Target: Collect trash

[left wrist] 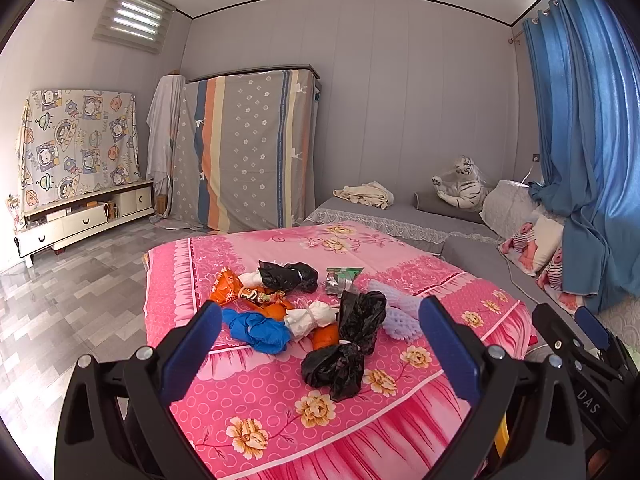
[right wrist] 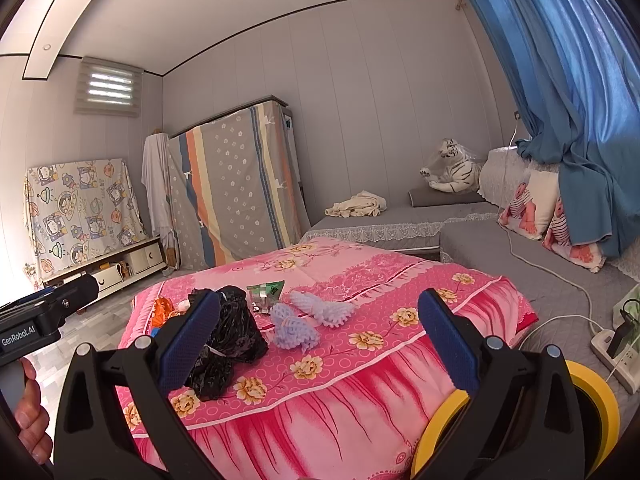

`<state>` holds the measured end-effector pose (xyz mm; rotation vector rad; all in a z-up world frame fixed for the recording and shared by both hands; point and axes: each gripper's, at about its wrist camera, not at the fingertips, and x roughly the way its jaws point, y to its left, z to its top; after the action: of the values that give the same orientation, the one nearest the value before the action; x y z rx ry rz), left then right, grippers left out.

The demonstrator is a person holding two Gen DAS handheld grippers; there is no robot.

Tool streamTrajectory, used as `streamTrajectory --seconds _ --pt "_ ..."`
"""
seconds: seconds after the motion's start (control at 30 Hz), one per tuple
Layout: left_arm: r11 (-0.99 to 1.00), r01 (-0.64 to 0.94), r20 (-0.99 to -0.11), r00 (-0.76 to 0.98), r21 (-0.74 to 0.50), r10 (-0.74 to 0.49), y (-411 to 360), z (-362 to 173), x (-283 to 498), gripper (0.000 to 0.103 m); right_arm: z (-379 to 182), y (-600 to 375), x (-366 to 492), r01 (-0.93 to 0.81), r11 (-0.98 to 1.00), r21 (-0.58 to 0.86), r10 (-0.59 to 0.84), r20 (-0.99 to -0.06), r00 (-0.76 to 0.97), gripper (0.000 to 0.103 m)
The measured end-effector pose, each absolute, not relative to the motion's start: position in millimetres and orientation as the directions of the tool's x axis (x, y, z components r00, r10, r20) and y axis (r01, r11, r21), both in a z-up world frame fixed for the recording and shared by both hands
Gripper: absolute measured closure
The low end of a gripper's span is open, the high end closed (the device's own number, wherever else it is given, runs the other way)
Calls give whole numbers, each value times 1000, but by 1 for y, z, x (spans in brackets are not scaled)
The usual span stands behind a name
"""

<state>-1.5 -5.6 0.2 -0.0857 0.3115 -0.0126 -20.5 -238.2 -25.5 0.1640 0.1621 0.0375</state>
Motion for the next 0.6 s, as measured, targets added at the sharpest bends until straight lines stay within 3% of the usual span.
streamTrajectory --seconds 0.3,0.6 --pt "996 -2 -313 949 -92 -27 -3 0 1 8 -26 -237 -18 -24 986 166 52 -169 984 8" --pt "988 -27 -422 906 -150 -39 18 -16 28 8 -26 -235 4 -55 981 187 100 -240 966 8"
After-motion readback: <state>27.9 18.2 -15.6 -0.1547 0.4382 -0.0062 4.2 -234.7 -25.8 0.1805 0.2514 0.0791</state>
